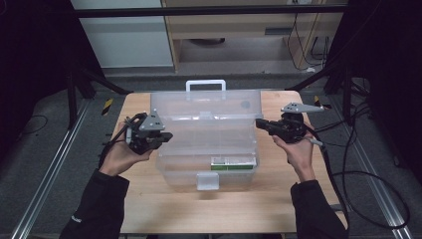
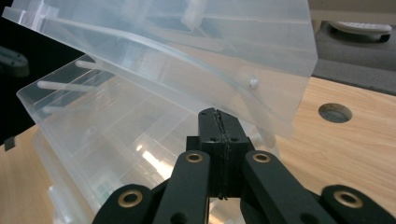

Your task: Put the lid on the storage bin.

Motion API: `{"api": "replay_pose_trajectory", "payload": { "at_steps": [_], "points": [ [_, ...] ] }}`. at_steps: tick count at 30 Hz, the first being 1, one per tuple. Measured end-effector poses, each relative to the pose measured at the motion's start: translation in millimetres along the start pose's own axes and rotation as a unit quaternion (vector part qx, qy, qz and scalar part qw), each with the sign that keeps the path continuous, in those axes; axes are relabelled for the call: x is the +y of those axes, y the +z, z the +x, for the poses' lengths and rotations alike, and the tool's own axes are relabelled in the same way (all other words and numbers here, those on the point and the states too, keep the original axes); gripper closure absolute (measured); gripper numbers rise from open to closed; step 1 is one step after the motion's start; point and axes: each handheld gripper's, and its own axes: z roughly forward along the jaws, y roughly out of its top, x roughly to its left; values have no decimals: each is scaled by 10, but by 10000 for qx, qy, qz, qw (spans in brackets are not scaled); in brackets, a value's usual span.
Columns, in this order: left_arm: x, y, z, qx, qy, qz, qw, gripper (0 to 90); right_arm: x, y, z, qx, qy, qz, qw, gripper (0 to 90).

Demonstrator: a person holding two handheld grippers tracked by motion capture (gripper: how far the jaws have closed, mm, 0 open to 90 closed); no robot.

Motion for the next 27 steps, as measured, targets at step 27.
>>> {"api": "replay_pose_trajectory", "payload": {
  "at_steps": [27],
  "points": [
    [-575,76,155,201,-1014,-287,9942,894,-322,-62,111,41,-135,216,9997,900]
  ]
}}
